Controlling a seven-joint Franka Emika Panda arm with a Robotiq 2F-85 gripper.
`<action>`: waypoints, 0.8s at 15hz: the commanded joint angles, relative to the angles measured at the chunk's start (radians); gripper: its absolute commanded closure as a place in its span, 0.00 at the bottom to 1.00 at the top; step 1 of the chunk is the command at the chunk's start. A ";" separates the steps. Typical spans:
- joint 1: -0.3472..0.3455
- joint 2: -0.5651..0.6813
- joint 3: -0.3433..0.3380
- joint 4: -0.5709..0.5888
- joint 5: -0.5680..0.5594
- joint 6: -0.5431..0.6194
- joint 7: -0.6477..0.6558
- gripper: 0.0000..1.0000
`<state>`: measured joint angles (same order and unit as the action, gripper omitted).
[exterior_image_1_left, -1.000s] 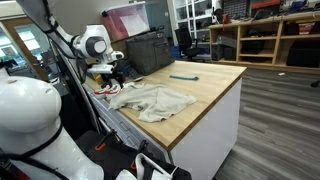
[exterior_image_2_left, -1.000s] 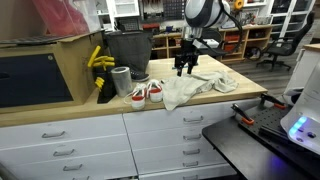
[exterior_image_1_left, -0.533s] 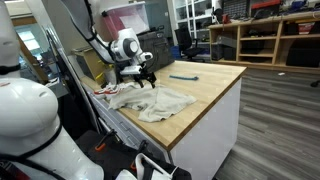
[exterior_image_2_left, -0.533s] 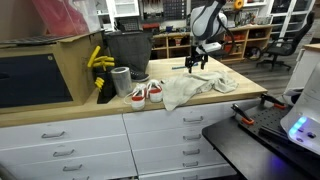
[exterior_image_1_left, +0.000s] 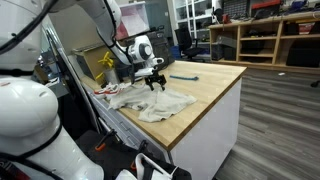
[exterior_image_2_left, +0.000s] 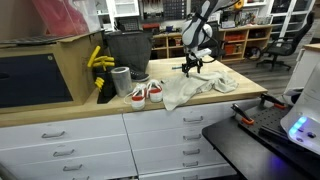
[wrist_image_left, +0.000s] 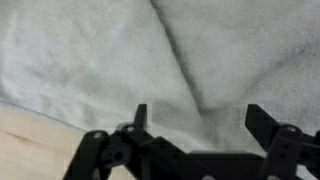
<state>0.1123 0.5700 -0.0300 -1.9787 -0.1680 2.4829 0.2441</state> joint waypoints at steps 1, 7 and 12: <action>-0.046 0.080 -0.003 0.181 0.012 -0.167 -0.145 0.00; -0.147 0.181 -0.008 0.366 -0.014 -0.310 -0.403 0.00; -0.210 0.245 -0.016 0.454 -0.025 -0.392 -0.545 0.00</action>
<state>-0.0761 0.7707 -0.0415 -1.6036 -0.1751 2.1709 -0.2371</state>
